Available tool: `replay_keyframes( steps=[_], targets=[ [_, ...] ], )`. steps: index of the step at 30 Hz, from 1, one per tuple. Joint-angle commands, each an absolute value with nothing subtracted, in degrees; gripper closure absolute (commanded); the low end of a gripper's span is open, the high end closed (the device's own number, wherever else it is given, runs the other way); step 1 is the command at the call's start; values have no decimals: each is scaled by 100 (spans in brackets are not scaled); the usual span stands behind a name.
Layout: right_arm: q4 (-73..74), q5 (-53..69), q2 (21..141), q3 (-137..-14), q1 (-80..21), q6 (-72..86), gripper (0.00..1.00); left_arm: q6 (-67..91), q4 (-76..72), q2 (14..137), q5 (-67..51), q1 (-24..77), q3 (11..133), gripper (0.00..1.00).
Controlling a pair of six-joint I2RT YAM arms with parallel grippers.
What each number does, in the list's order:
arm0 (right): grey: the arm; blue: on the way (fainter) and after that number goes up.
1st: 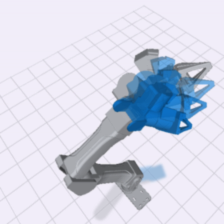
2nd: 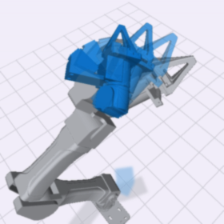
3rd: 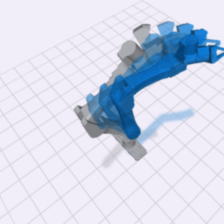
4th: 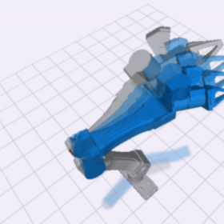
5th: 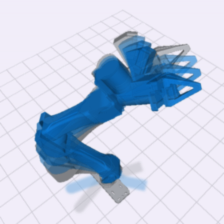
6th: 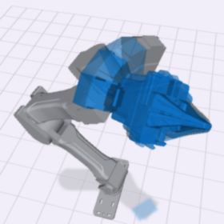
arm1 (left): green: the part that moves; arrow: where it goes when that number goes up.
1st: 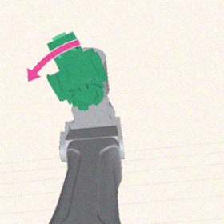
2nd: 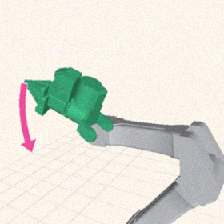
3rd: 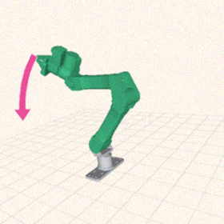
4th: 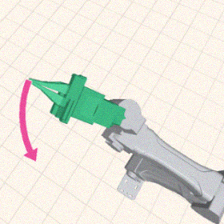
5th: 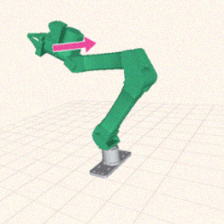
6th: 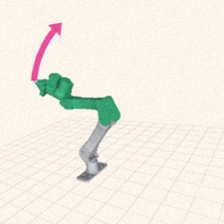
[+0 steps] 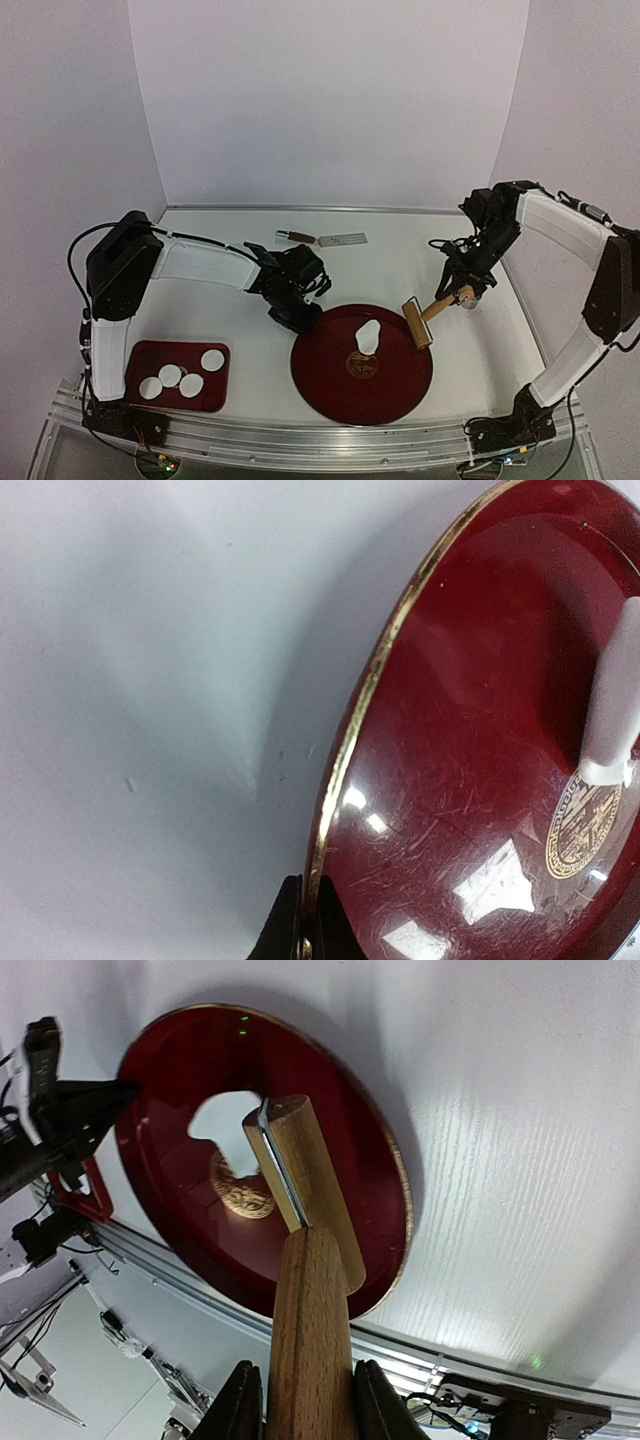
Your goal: Roll out the dumpling wrappers from the dough
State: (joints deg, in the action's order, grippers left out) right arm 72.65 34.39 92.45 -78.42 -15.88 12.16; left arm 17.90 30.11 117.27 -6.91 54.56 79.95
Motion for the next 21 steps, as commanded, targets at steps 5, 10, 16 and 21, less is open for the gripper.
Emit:
replay_keyframes(
  steps=[5,10,16,21],
  targets=[
    [7539,4626,8780,-8090,-1581,1124,100,2400,3064,11631,-757,5660,7870,77],
    [7369,4921,8679,-7959,-1595,1149,100,3718,2621,10866,-853,5661,7247,50],
    [7297,4804,8869,-7981,-1713,1081,100,5154,2666,10175,-838,5663,6709,34],
    [7299,4652,9352,-8308,-1945,1072,100,6173,2487,9746,-1132,5660,6104,34]
  ],
)
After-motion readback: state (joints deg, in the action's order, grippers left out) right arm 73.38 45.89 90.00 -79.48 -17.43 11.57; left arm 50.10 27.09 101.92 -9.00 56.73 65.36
